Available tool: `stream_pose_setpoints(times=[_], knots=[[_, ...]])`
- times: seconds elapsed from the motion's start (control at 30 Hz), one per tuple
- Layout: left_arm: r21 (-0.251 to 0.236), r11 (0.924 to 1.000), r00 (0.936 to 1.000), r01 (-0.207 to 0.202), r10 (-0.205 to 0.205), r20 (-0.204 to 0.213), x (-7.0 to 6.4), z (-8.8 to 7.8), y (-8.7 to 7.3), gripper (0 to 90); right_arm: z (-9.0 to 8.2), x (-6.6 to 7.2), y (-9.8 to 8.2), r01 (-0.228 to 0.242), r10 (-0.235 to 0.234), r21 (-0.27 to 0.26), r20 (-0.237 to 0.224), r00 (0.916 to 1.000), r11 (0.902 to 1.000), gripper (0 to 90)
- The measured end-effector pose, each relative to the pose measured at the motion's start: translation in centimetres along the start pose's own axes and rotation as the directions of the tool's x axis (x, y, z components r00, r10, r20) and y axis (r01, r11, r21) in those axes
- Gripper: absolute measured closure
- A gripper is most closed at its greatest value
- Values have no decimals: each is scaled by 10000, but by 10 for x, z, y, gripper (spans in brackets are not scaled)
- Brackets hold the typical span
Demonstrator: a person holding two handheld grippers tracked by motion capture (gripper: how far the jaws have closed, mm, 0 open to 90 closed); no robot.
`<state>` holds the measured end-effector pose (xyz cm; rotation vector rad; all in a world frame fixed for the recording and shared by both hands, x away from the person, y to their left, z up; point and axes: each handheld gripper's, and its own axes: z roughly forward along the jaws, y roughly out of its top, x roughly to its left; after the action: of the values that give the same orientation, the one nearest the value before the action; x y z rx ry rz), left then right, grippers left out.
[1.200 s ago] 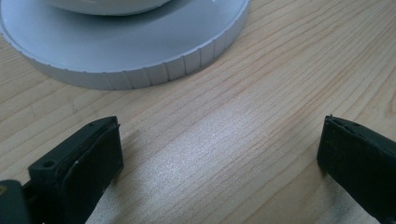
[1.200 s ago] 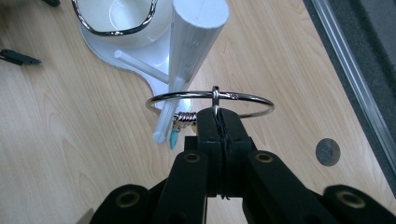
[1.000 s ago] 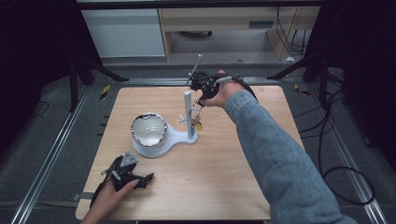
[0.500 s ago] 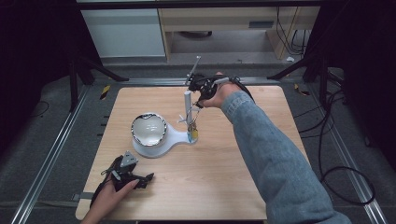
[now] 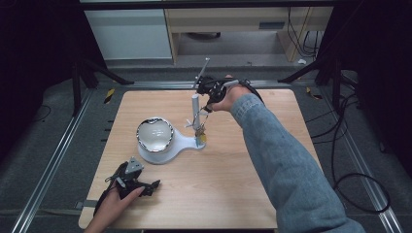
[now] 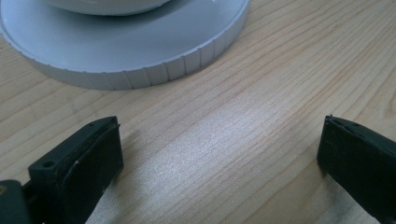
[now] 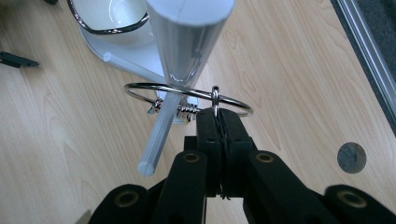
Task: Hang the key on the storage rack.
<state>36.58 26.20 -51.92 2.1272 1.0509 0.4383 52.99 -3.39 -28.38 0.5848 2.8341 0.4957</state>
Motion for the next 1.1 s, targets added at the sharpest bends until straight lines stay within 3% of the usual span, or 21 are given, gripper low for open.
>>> stream_pose_setpoints(times=[0.53, 0.9, 0.97, 1.1], knots=[[22, 10000, 10000, -31, 31, -11, 0, 0, 0, 0, -6, -5, -2, -185, 192, -224, 308, 9993, 9996, 820], [-9, 10000, 10000, 7, -7, -7, 0, 0, 0, 0, -7, -11, -22, -638, 701, -603, 1076, 9917, 9961, 532], [10, 10000, 10000, 4, -4, -13, 0, 0, 0, 0, -9, -13, -29, -878, 987, -872, 1302, 9866, 9923, 429], [-12, 10000, 10000, 9, -9, -8, 0, 0, 0, 0, -10, -15, -36, -1061, 1223, -1095, 1539, 9805, 9883, 355]])
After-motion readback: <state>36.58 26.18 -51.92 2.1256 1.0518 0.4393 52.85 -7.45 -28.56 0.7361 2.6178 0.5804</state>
